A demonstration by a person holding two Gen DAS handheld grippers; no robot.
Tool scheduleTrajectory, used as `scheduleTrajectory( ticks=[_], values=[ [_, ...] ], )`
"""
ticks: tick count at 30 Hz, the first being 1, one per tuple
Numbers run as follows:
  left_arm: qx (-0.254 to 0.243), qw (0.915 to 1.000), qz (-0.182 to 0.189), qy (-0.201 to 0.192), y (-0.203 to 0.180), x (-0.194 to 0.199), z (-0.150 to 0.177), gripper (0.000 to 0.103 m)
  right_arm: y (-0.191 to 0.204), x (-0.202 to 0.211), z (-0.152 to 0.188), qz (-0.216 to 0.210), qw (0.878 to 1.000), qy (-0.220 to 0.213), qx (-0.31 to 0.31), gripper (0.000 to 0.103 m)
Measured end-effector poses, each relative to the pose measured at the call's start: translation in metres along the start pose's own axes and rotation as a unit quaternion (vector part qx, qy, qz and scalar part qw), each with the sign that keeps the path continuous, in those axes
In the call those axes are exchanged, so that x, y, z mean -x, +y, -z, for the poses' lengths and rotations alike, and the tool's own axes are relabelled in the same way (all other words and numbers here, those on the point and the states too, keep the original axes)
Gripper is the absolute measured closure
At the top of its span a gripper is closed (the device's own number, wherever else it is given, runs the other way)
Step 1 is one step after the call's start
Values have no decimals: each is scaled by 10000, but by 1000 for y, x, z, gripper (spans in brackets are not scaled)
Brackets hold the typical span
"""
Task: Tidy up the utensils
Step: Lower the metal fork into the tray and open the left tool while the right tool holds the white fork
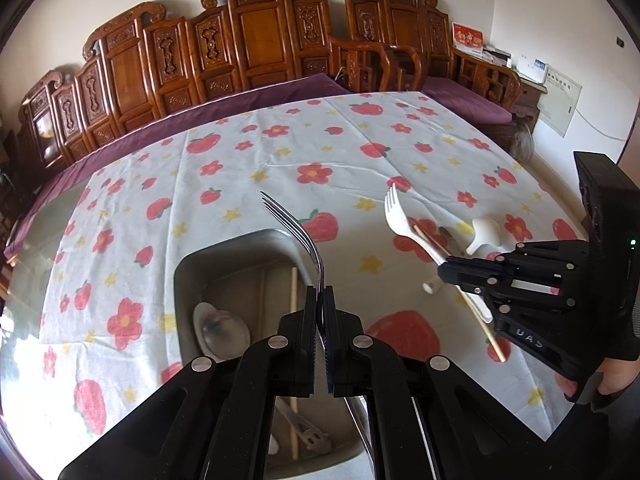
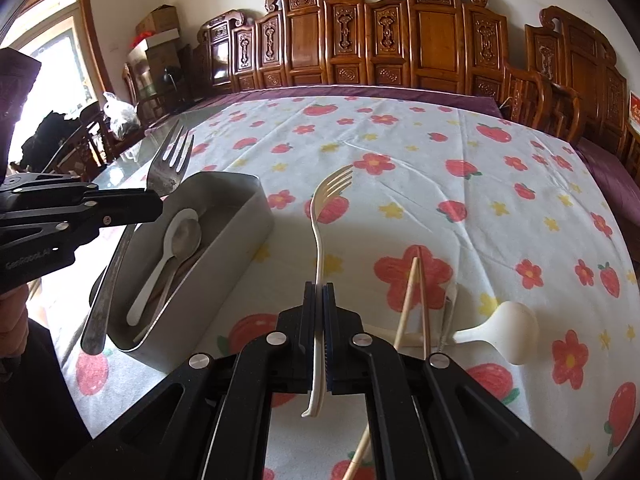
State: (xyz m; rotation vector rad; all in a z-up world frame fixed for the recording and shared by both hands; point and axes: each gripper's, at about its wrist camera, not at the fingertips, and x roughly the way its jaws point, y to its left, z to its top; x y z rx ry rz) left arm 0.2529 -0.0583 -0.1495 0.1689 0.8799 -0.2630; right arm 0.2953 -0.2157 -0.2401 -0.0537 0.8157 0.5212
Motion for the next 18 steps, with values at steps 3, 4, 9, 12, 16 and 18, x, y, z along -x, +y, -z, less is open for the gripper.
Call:
scheduleTrajectory(
  ticks=[3,4,9,12,16,18],
  values=[
    [71,10000,-1,-9,15,-4,4,101,6,-1,-2,-22,10000,-15,52,98],
    [98,10000,-11,-12,21,-6,5,101,8,-1,-2,-30,10000,-17,69,98],
    [298,9995,-47,-12,43,-20,13,101,15,-5,-3,-59,9999,-6,154,98],
    [418,9991,-56,34,53,-30,18,101,17,-8,-3,-66,9998,22,173,98],
    [414,9989,-58,213,56,-44,25,101,19,-13,-2,-50,9998,84,199,98],
    [380,9989,-49,275,55,-48,28,101,18,-16,-1,-35,9997,111,200,98]
  ],
)
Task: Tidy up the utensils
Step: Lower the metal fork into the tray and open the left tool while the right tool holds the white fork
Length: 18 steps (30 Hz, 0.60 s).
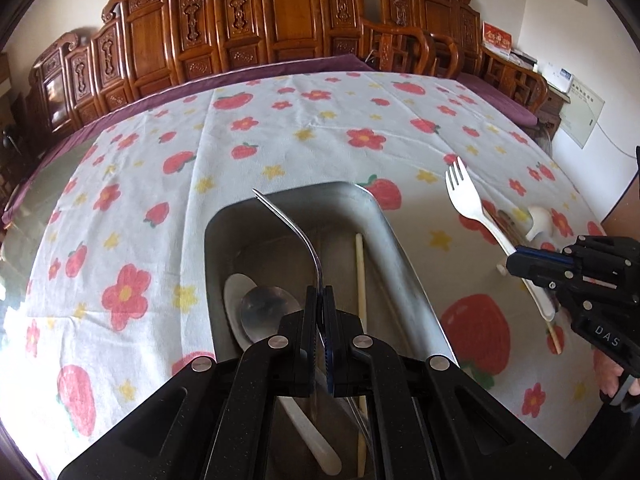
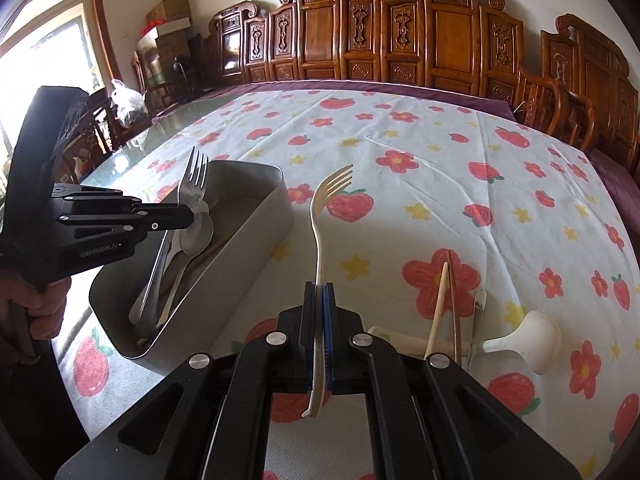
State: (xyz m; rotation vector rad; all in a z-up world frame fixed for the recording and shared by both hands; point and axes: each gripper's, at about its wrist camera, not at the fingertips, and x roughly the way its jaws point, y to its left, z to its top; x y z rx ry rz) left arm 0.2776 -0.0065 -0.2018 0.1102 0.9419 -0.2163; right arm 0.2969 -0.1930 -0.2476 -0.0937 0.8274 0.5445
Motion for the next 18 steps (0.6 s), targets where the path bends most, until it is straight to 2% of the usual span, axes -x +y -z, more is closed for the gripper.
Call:
scheduleTrajectory(
  ticks=[18],
  values=[
    [-103,9996,-32,253,-7,-16,6,101,7,0,-1,-28,10000,-33,33,98]
  ],
)
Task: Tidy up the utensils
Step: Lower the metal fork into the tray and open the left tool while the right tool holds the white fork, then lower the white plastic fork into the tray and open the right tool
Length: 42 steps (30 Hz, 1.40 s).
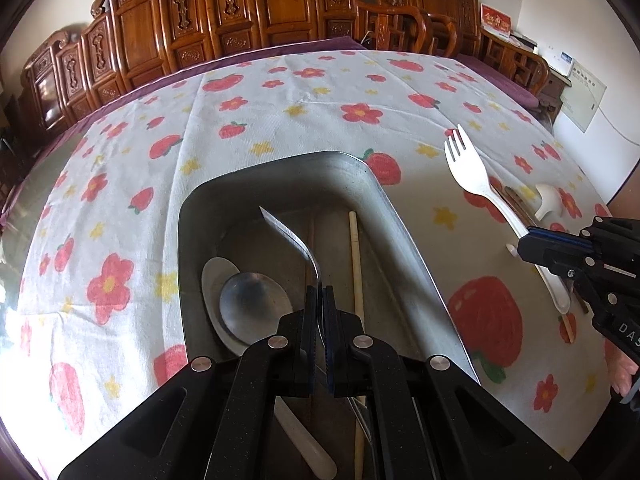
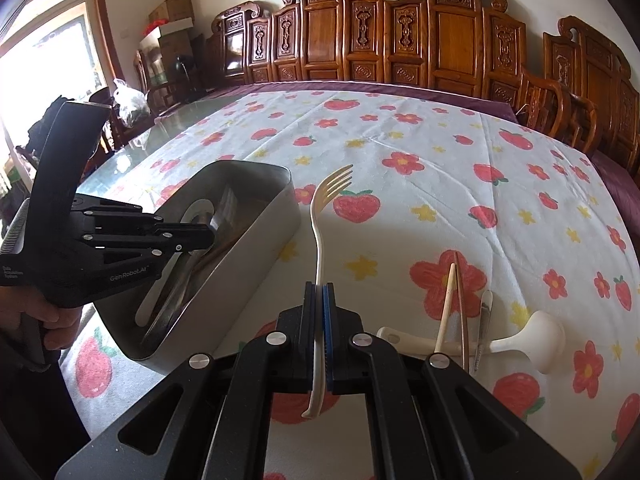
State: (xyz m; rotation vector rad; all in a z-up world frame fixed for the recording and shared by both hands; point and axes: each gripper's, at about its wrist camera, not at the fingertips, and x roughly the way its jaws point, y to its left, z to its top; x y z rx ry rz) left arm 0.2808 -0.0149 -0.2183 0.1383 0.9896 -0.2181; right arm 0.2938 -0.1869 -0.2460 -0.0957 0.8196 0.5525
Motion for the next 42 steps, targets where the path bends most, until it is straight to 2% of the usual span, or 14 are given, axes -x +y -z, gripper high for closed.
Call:
scheduleTrajectory(
  ticks=[10,18,26,34,42],
  values=[
    [134,9996,-73,-239,11,17,-2,101,6,1,-2,-86,9999,-49,-56,98],
    [391,9975,-187,-551,33,42,-3,101,31,18,-8,-326,9991,-241,-82,98],
    [574,9949,-182,-803,55,64,-3,101,64,18,-22,-443,9989,-180,0,98],
    [695,9934,-220,-886,75,75,3,101,94,-12,-32,-480,9988,112,-54,98],
    [900,9913,-125,-954,91,85,5,101,102,-46,-38,-474,9976,414,-280,98]
  ],
)
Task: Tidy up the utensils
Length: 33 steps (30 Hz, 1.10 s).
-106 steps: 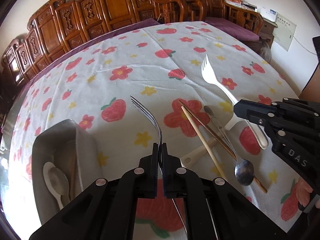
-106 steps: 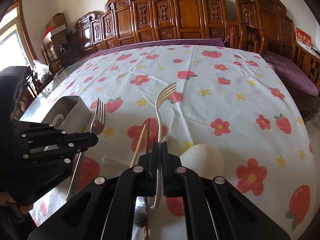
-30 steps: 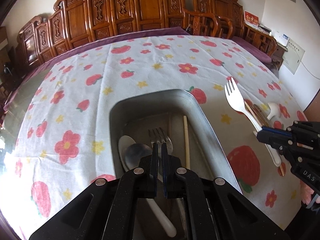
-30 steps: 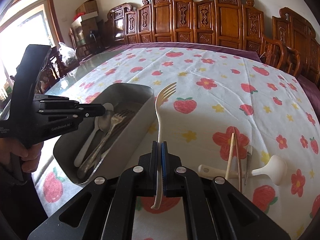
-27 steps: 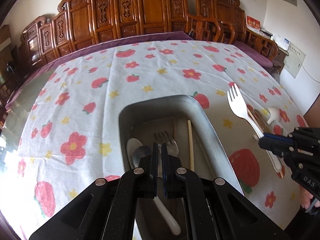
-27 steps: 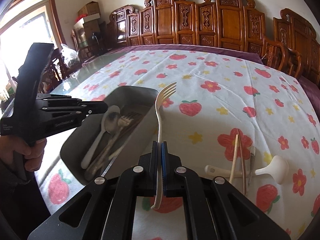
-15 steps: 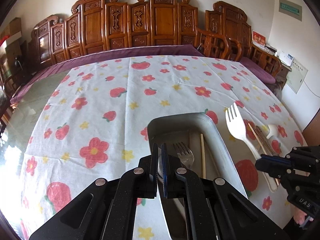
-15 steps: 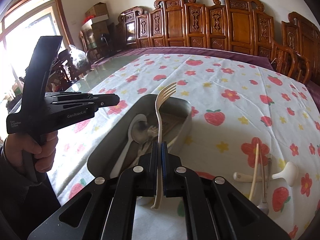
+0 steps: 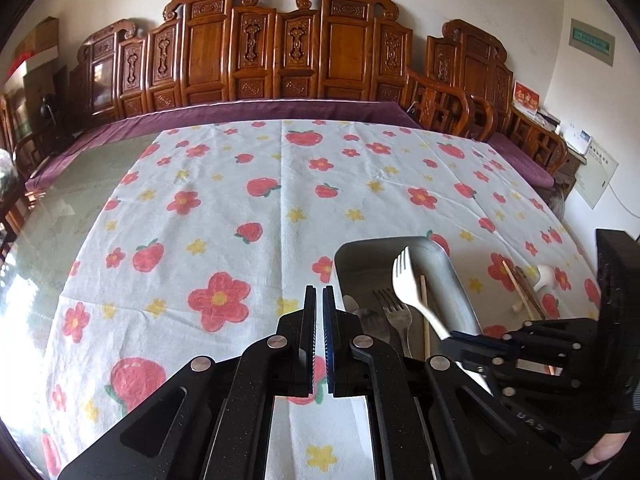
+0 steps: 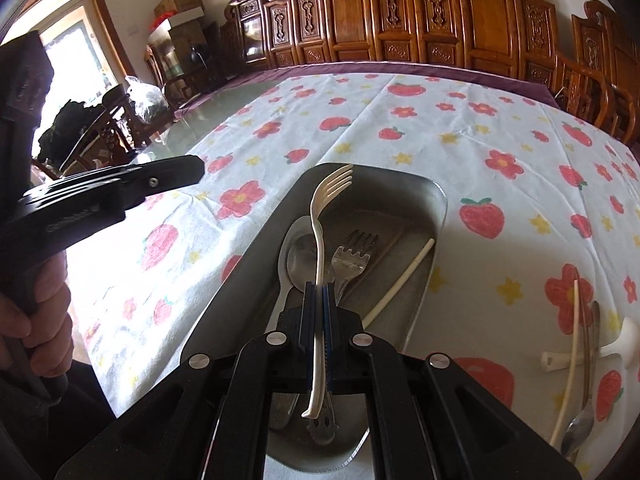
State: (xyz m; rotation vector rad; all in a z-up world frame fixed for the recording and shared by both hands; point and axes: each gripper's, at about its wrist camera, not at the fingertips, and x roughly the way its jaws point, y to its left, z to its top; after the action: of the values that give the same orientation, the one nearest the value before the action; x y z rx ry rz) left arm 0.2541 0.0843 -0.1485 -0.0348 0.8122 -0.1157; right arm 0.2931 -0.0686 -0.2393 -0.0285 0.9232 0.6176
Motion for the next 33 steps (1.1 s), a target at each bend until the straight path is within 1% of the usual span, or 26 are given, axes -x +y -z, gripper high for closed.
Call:
scheduleTrajectory(
  ticks=[6,11,13,18,24,28,33],
  values=[
    [21,10000,53,-70,2,6,-2,101,0,-11,-3,-135,9997,97,-169,97],
    [-18,10000,59,-76,0,7,-2,101,-5,-9,-1,-158,9996,88,-204,97],
    [-40,9999,78,-87,-3,8,-3,101,-6,-2,-1,-121,9997,14,-190,97],
    [-118,9997,174,-110,-16,10,-4,101,-17,34,2,146,9995,-261,-114,97],
    [-253,9989,346,-171,-41,14,-4,101,-40,83,20,688,9964,-491,-43,97],
    [-368,9982,445,-173,-57,16,-2,101,-61,108,35,1018,9934,-512,-113,97],
    [-482,9969,587,-216,-75,26,-2,100,-89,140,60,1372,9889,-454,-357,97]
  ],
)
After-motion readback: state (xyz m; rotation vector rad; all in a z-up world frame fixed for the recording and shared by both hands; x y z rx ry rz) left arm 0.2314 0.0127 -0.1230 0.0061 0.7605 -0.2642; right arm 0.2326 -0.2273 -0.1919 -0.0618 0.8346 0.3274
